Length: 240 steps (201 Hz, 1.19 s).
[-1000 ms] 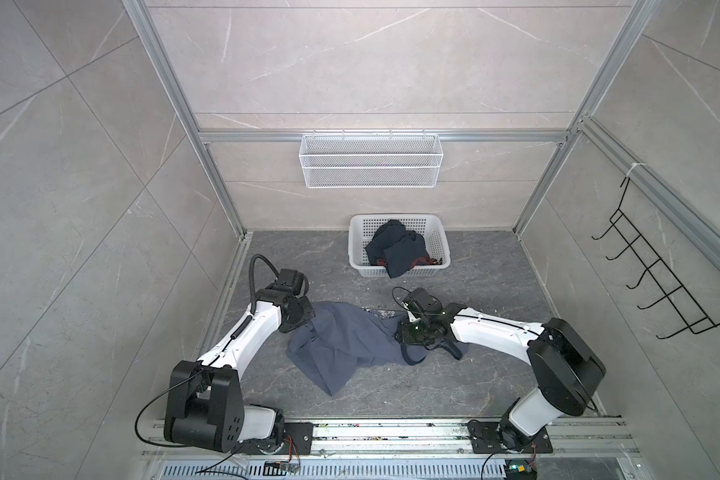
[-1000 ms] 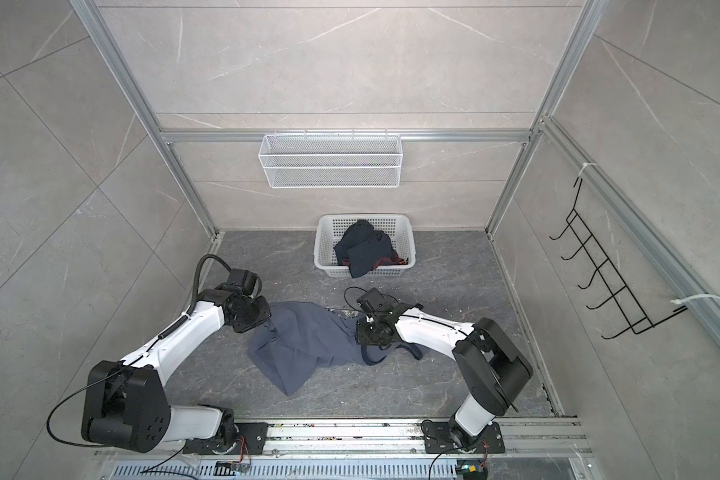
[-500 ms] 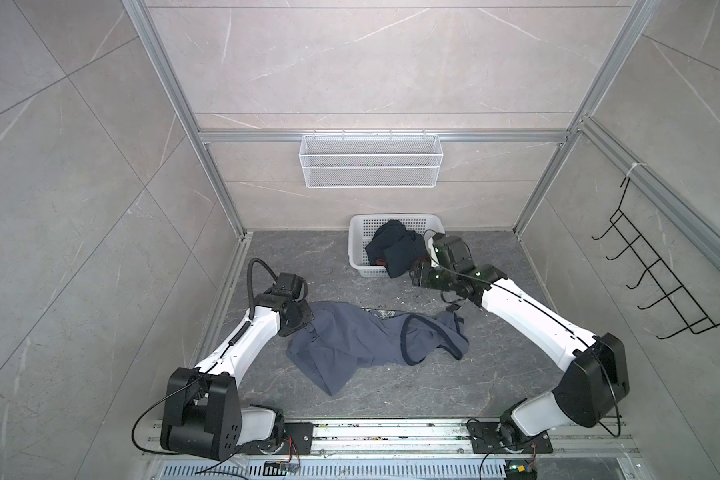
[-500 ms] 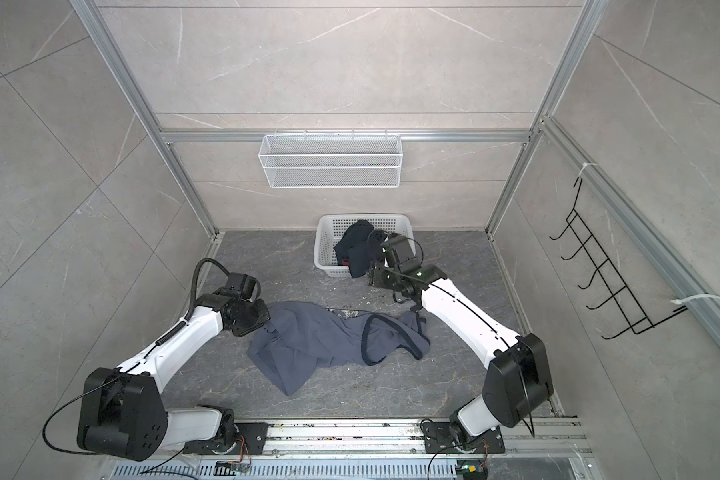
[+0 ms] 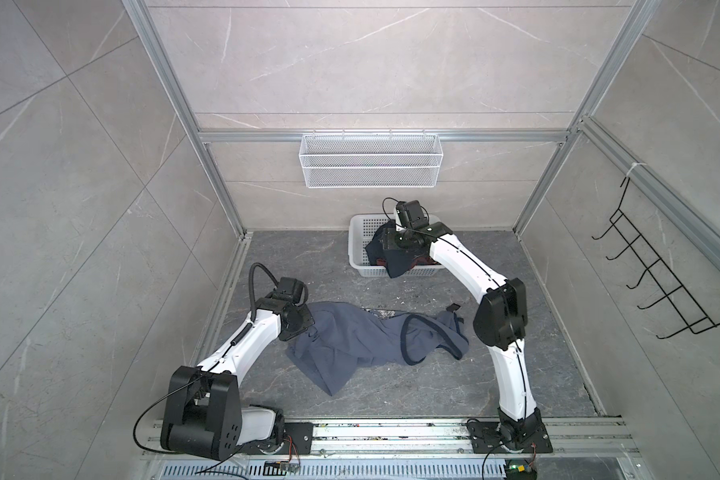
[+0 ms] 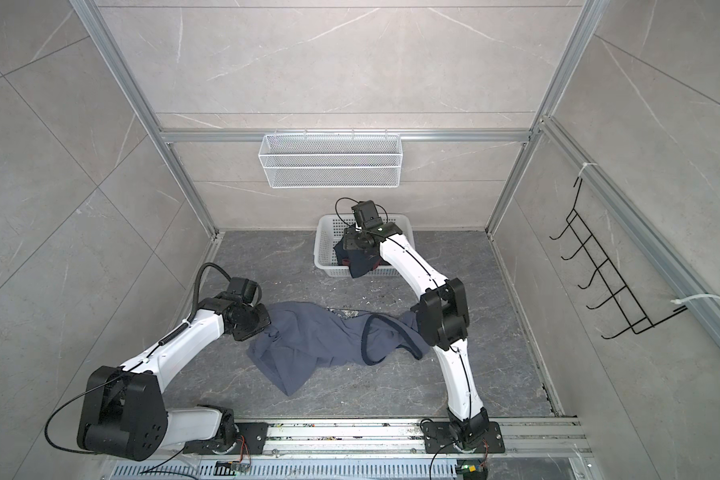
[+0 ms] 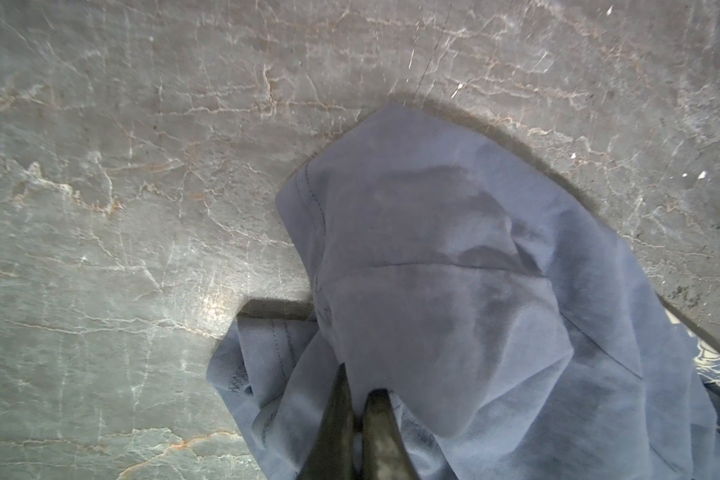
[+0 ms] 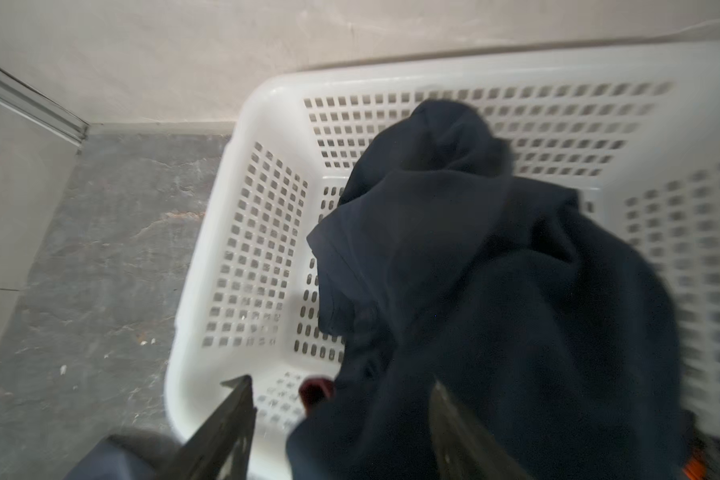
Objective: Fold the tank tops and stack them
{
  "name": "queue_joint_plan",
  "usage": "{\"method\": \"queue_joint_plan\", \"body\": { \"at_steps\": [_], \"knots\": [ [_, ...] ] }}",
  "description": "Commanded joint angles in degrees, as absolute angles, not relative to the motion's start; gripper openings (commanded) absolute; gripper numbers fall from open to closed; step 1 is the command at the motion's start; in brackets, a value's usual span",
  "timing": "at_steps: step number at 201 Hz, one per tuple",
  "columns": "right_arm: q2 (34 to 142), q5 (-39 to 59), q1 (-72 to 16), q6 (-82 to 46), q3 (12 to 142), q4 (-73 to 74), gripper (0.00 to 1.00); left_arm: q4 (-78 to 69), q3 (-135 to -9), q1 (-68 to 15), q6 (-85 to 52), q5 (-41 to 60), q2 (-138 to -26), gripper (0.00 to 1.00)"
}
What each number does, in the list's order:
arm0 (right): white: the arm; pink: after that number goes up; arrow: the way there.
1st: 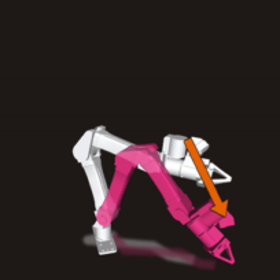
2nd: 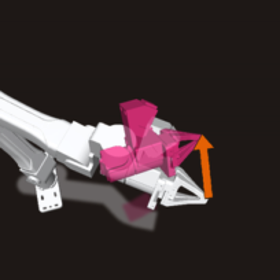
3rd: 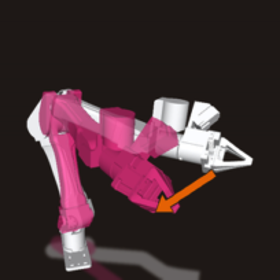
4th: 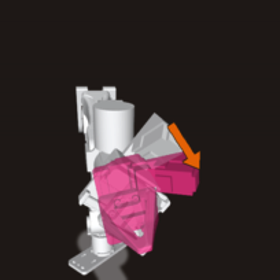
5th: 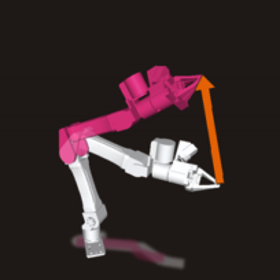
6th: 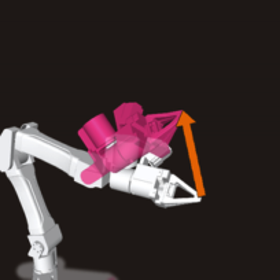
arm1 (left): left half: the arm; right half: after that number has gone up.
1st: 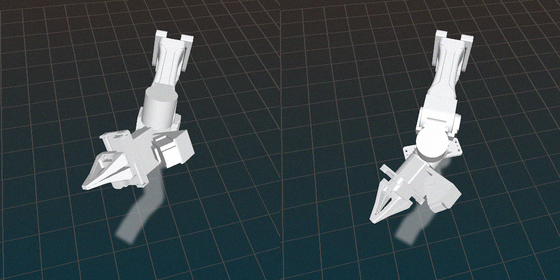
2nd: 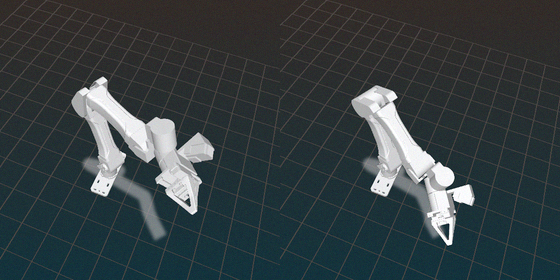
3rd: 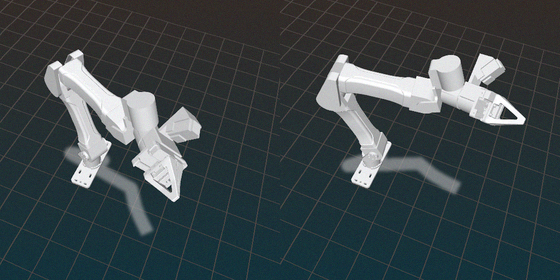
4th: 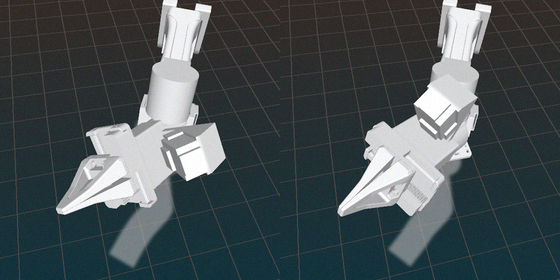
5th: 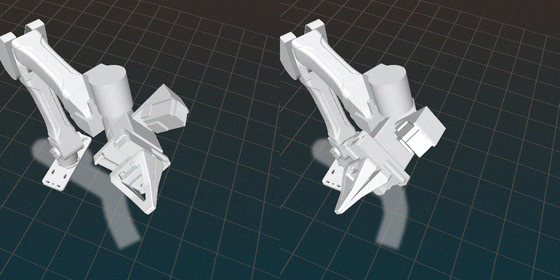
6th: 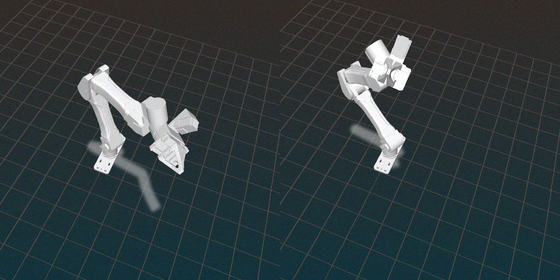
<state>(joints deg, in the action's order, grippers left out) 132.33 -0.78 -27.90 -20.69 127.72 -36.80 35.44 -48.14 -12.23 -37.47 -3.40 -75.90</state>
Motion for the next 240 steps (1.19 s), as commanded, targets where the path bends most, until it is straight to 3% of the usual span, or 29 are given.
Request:
{"method": "queue_joint_plan", "body": {
  "at_steps": [1,34,97,134,164,240],
  "knots": [
    [140.28,-2.28,-27.90,-19.77,136.47,-46.95,0.67,34.63,-48.37,-12.19,-37.95,-1.85,-76.31,0.00],
    [145.98,-7.79,-24.71,-19.25,141.73,-53.25,0.66,35.06,-47.94,-12.22,-37.70,-2.50,-75.81,0.00],
    [136.56,-11.93,-12.42,-18.30,121.45,-45.88,0.67,34.58,-47.08,-12.19,-37.83,-2.70,-76.00,0.00],
    [132.64,-14.57,-4.07,-18.59,116.78,-45.53,0.69,34.63,-47.88,-12.19,-37.79,-2.71,-75.94,0.00],
    [128.75,-11.39,1.46,-19.26,112.70,-42.27,0.70,34.71,-48.07,-12.17,-37.74,-2.55,-76.11,0.00],
    [113.94,0.79,0.98,-18.81,95.45,-27.88,0.81,35.67,-48.49,-12.21,-37.53,-2.10,-74.72,0.00]
  ]
}}
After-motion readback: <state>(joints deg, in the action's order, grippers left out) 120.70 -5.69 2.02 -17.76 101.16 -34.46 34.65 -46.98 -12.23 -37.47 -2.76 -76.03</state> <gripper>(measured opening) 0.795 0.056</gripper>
